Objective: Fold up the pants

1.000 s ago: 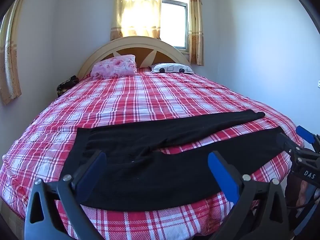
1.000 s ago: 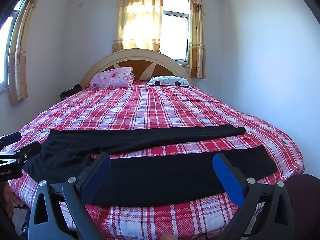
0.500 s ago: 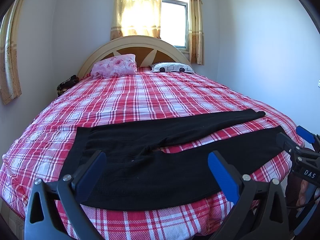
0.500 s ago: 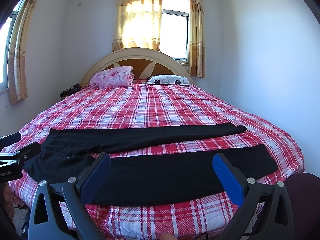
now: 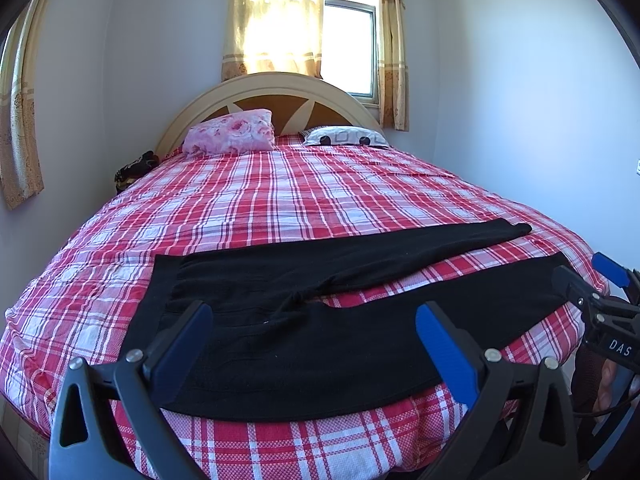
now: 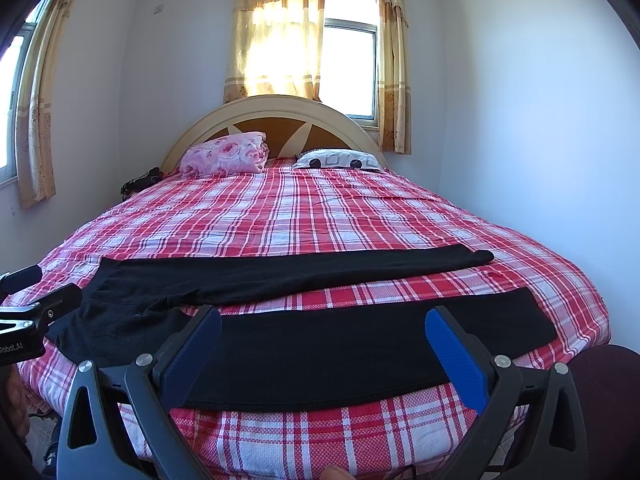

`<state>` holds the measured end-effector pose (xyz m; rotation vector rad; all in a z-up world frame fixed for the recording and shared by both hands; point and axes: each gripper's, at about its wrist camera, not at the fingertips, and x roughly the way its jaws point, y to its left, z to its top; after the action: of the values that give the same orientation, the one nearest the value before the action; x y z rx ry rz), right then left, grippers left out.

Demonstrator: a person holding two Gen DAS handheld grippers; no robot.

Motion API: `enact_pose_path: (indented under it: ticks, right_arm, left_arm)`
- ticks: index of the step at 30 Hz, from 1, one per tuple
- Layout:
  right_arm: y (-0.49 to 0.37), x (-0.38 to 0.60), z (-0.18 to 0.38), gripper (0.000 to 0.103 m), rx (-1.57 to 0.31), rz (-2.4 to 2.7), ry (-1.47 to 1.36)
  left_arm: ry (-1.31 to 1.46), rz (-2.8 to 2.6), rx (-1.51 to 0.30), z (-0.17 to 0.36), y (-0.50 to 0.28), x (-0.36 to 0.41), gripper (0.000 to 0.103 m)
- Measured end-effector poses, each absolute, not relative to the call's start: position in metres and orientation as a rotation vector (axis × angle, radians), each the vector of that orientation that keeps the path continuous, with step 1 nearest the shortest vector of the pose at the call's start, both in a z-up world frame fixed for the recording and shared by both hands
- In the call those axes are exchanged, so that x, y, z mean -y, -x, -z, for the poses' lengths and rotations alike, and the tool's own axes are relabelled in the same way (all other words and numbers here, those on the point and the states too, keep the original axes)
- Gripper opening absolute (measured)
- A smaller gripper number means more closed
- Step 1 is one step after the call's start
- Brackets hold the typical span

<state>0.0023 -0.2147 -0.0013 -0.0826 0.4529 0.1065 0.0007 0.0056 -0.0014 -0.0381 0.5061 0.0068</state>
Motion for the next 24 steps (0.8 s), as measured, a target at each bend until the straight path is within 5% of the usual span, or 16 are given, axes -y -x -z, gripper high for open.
enact_pose_path:
  ticks: [24]
  right_arm:
    - [-0.0018, 0.2128, 0.0025, 0.102, -0.456, -0.105, 0.08]
  left_arm:
    - [0.038, -0.007, -0.506, 0.0021, -0.0007, -0.0076, 0.103]
